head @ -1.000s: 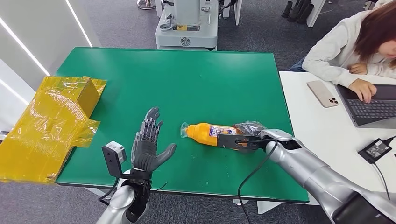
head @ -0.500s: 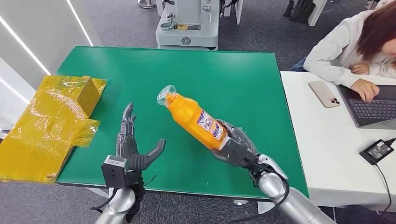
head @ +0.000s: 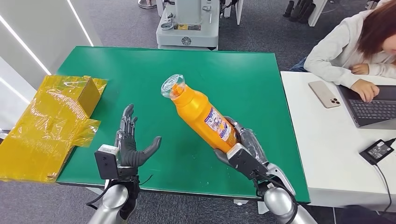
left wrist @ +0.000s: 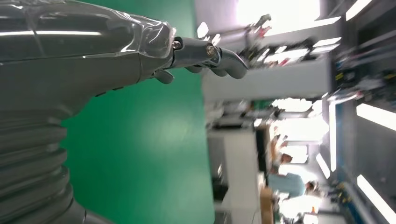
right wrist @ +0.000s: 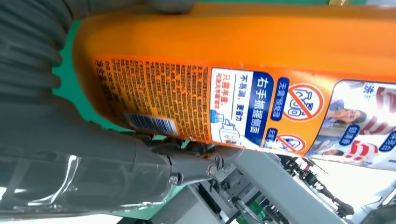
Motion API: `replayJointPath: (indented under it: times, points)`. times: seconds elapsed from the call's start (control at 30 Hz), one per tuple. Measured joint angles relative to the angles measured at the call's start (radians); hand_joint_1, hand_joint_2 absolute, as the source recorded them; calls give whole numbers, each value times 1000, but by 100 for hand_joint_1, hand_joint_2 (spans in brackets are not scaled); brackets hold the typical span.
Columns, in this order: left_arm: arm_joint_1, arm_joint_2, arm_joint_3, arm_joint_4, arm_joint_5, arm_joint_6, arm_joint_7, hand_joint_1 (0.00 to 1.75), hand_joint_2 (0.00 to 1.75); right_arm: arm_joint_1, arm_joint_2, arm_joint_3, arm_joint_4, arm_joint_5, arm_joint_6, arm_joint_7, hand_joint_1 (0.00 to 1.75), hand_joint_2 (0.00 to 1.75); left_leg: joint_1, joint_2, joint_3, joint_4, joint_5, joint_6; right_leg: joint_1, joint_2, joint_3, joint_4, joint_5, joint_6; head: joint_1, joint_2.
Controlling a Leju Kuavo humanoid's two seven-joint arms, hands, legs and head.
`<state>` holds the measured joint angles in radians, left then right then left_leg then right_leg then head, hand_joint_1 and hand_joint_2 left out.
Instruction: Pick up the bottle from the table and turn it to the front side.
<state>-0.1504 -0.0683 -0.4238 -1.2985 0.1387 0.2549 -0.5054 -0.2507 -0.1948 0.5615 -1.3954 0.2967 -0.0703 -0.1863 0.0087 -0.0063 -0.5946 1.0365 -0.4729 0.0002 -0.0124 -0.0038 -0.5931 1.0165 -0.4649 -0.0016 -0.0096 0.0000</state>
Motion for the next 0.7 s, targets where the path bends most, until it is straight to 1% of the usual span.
replayJointPath:
  times: [0.1,0.17,0.3,0.33,0.43,0.53,0.63,0.7]
  points:
    - [-17,0,0,0,86,-152,62,0,175,5,12,-3,24,10,21,-17,175,175,0,0,0,0,0,0,0,0,0,0,0,0,0,0]
    - [-30,0,0,0,131,-211,91,0,175,8,22,-4,43,12,23,-27,175,175,0,0,0,0,0,0,0,0,0,0,0,0,0,0]
    - [-48,0,0,0,314,-403,181,0,175,9,57,-12,90,27,38,-34,175,175,0,1,0,0,0,0,0,1,0,0,0,0,0,0]
    - [-52,-3,0,0,349,-439,197,0,175,9,66,-14,101,30,40,-33,175,175,0,1,0,0,0,0,0,1,0,0,0,0,0,0]
    - [-70,-14,-1,0,405,-485,231,0,175,11,85,-20,129,32,40,-31,175,175,0,1,0,0,0,0,0,1,-1,0,0,0,0,0]
    - [-92,-43,-17,16,453,-513,261,0,175,19,104,-29,165,42,40,-39,175,175,0,0,0,0,0,0,0,0,0,0,0,0,0,0]
    - [-115,-78,-46,50,479,-526,266,0,175,33,124,-40,198,49,38,-53,175,175,0,1,-1,0,0,0,0,1,-1,0,0,0,0,0]
    - [-125,-89,-56,67,484,-527,264,0,175,38,130,-45,210,49,37,-56,175,175,0,2,-1,0,0,0,0,2,-1,0,0,0,0,0]
